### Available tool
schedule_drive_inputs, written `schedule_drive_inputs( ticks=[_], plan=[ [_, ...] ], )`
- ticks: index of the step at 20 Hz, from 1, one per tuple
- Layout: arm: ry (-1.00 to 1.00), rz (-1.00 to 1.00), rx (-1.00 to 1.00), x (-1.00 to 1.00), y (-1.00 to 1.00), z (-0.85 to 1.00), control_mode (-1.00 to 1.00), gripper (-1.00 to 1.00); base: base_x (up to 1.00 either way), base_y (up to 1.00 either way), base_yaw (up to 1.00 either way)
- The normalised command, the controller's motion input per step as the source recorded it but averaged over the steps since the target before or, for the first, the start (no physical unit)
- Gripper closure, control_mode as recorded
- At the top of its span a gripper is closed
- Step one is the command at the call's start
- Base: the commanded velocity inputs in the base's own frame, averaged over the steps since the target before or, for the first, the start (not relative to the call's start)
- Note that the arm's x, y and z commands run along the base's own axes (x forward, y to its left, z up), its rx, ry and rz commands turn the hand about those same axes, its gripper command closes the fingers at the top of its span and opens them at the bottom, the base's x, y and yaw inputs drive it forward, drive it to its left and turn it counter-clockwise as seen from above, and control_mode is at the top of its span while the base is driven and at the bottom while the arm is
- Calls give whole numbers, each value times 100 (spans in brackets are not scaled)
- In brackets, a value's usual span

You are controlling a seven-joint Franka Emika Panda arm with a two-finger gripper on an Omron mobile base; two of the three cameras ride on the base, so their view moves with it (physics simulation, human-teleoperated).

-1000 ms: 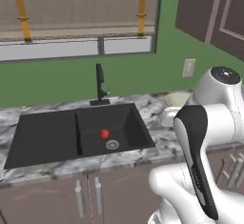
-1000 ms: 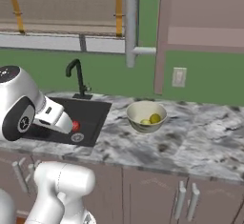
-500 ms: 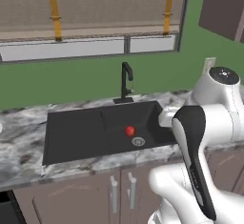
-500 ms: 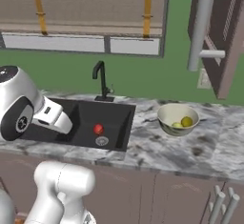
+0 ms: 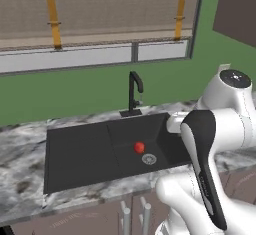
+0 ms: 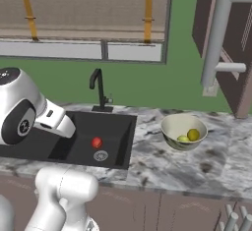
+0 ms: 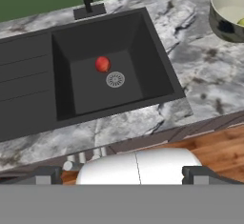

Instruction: Pick the lemons from the cabinet and place them in one bowl. Pick the onion from the sink and place it in the other bowl.

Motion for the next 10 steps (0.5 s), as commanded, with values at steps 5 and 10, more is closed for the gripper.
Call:
schedule_drive_inputs(
  ticks=[5, 10],
  plan=[
    [0, 0, 0, 0, 0, 0, 100, -100, 35, 42, -6],
    [0, 0, 0, 0, 0, 0, 100, -100, 20, 30, -5]
  ],
)
